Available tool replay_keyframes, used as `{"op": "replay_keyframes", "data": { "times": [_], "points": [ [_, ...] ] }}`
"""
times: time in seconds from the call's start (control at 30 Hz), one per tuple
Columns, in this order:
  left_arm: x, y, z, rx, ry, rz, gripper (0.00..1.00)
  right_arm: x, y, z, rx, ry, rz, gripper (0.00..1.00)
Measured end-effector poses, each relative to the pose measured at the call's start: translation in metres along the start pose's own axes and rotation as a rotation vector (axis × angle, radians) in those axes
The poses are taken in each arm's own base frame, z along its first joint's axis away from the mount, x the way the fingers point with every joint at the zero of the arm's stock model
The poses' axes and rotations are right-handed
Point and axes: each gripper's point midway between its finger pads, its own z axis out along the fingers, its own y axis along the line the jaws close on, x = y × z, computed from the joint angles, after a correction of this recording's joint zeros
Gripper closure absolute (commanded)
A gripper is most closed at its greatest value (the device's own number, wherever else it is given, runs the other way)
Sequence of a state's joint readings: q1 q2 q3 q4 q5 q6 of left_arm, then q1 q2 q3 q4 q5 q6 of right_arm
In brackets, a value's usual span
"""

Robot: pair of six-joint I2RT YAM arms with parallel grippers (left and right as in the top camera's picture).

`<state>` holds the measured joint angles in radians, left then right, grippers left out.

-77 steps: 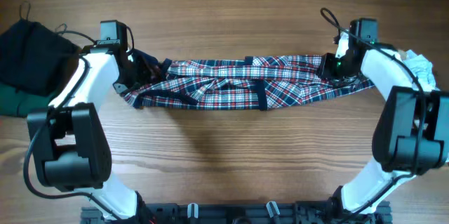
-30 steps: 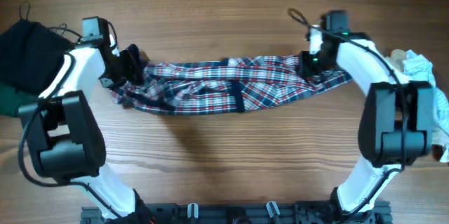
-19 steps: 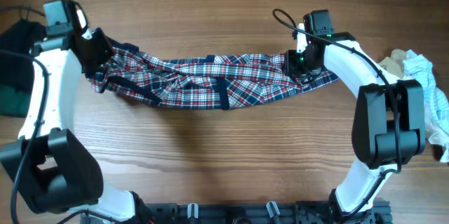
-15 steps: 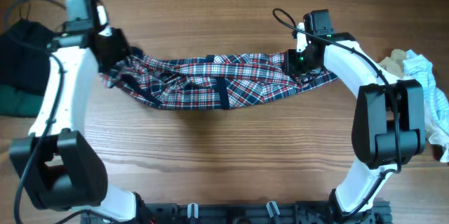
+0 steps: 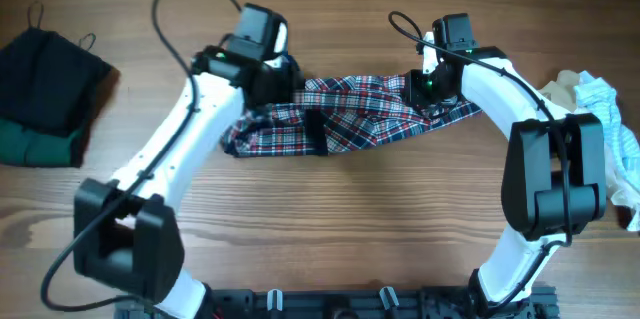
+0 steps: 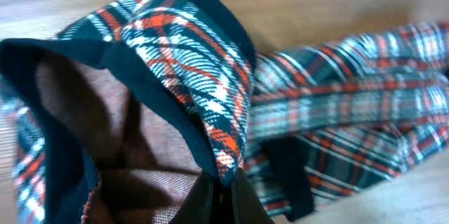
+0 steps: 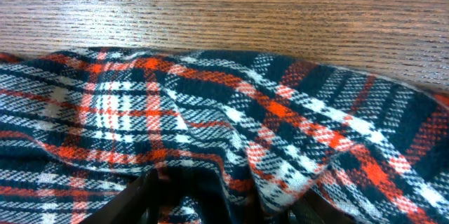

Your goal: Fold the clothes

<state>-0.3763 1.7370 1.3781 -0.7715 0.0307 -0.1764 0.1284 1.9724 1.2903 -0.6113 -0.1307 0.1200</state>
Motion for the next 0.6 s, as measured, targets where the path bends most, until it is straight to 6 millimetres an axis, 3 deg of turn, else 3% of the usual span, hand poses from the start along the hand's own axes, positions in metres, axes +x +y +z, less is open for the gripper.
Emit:
{"op": "replay_keyframes", "data": {
  "times": [0.07, 0.13, 0.17, 0.2, 0.23, 0.3, 0.43, 0.53, 0.57, 0.6],
  "points": [
    [0.015, -0.026, 0.016, 0.017, 0.05, 0.064, 0.96, 0.0, 0.0, 0.0, 0.0, 0.0, 0.0, 0.47],
    [0.032, -0.048, 0.032, 0.024, 0.101, 0.12, 0.89, 0.0, 0.0, 0.0, 0.0, 0.0, 0.0, 0.47],
    [0.04, -0.057, 0.039, 0.028, 0.124, 0.146, 0.79, 0.0, 0.0, 0.0, 0.0, 0.0, 0.0, 0.46],
    [0.046, -0.065, 0.045, 0.033, 0.136, 0.17, 0.3, 0.0, 0.0, 0.0, 0.0, 0.0, 0.0, 0.46],
    [0.05, -0.074, 0.052, 0.04, 0.143, 0.195, 0.17, 0.0, 0.0, 0.0, 0.0, 0.0, 0.0, 0.46],
    [0.05, -0.085, 0.062, 0.054, 0.129, 0.218, 0.05, 0.0, 0.0, 0.0, 0.0, 0.0, 0.0, 0.46],
    [0.032, -0.101, 0.055, 0.092, 0.076, 0.225, 0.08, 0.0, 0.0, 0.0, 0.0, 0.001, 0.0, 0.46],
    [-0.008, -0.126, 0.025, 0.17, -0.016, 0.225, 0.09, 0.001, 0.0, 0.0, 0.001, 0.005, 0.001, 0.46],
    [-0.025, -0.129, 0.007, 0.168, -0.064, 0.224, 0.09, 0.001, 0.0, 0.0, 0.001, 0.006, 0.001, 0.46],
    [-0.029, -0.125, 0.0, 0.149, -0.068, 0.219, 0.11, 0.002, 0.0, 0.0, 0.001, 0.009, 0.001, 0.46]
  ]
}}
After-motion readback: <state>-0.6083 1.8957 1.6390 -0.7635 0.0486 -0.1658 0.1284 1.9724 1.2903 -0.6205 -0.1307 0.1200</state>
